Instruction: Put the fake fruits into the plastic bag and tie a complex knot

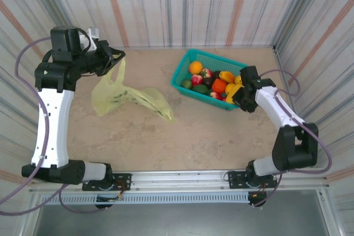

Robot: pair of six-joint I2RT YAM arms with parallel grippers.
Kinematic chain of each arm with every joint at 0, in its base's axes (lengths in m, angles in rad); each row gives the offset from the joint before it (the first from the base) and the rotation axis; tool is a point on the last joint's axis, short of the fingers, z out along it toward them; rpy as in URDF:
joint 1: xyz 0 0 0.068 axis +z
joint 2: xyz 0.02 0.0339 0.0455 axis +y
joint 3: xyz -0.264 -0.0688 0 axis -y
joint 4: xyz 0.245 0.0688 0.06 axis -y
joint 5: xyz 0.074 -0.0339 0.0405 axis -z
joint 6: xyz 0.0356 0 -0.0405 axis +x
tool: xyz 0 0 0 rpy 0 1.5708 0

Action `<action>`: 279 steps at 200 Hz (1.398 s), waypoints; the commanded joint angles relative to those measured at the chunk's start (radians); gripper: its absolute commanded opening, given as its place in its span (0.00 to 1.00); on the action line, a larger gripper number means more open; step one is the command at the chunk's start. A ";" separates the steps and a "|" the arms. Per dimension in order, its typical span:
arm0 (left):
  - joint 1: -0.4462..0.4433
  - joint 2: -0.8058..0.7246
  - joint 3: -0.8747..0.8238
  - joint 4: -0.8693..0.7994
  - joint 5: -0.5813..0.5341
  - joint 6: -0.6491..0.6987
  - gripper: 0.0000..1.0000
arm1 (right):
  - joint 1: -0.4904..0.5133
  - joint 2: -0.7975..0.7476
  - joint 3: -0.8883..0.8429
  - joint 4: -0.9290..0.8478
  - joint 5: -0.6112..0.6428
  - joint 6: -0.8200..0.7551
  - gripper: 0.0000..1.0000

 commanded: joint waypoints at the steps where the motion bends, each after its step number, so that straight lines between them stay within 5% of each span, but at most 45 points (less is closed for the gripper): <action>1: -0.021 0.014 0.045 0.019 0.022 -0.010 0.00 | -0.007 -0.089 -0.077 -0.142 0.094 -0.075 0.10; 69: -0.057 0.059 0.077 0.018 0.020 -0.004 0.00 | -0.093 -0.127 -0.095 -0.165 0.379 -0.169 0.15; 90: -0.059 0.061 0.083 0.005 0.020 0.000 0.00 | -0.109 -0.086 -0.052 -0.156 0.430 -0.199 0.37; 100: -0.059 0.062 0.080 0.000 0.022 -0.004 0.00 | -0.113 -0.068 -0.013 -0.155 0.423 -0.212 0.53; 114: -0.059 0.063 0.081 -0.001 0.034 -0.011 0.00 | -0.108 -0.047 0.072 -0.171 0.412 -0.229 0.63; 133: -0.058 0.061 0.084 -0.002 0.037 -0.007 0.00 | -0.093 -0.016 0.204 -0.192 0.368 -0.244 0.66; 163: -0.059 0.059 0.084 -0.009 0.038 0.001 0.00 | -0.057 0.077 0.337 -0.131 0.120 -0.306 0.67; 194: -0.059 0.056 0.092 -0.007 0.040 0.001 0.00 | -0.030 0.271 0.485 -0.179 0.107 -0.316 0.92; 242: -0.059 0.057 0.090 0.004 0.042 -0.008 0.00 | 0.014 0.567 0.743 -0.369 0.183 -0.140 0.86; 279: -0.058 0.063 0.101 0.008 0.040 -0.009 0.00 | 0.027 0.688 0.812 -0.399 0.216 -0.146 0.84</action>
